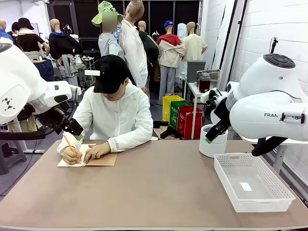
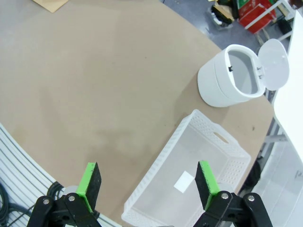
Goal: Sort the paper based on its condition.
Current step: If a person hands you a paper, place it in the Organizing basket , and if it's crumpled, put it in the Trash can.
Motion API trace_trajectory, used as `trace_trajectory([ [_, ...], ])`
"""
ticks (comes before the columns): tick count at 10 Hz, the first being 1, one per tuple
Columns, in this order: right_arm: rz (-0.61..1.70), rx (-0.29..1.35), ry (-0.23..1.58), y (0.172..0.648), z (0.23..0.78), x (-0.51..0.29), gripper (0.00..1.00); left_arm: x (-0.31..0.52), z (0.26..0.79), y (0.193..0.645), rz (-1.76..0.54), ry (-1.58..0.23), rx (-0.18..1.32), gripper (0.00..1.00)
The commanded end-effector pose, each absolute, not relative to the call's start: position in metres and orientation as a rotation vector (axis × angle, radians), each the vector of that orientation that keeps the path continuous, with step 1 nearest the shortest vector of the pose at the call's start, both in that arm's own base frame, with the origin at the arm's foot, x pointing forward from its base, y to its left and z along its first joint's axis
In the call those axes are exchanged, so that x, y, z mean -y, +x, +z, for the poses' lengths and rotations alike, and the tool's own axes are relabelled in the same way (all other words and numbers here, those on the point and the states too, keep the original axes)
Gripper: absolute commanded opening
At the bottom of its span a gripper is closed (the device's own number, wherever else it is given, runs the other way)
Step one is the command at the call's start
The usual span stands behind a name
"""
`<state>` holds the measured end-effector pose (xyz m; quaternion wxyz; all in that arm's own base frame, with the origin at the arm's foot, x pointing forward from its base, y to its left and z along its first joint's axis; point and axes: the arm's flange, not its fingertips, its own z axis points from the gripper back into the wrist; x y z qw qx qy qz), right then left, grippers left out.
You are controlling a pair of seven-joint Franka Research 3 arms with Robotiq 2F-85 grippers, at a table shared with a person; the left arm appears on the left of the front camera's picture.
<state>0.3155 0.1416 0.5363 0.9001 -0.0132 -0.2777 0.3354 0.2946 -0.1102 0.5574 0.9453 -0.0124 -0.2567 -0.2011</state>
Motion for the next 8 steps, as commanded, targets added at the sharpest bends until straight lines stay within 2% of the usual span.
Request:
trace_trajectory([
  [1,0.694,0.575,-0.028,0.3156,0.5363,-0.1415,1.0,0.1105,0.558,0.2942,-0.411,-0.026,0.524,1.0],
  [8,0.694,0.575,-0.028,0.3156,0.5363,-0.1415,1.0,0.1105,0.558,0.2942,-0.411,-0.026,0.524,1.0],
])
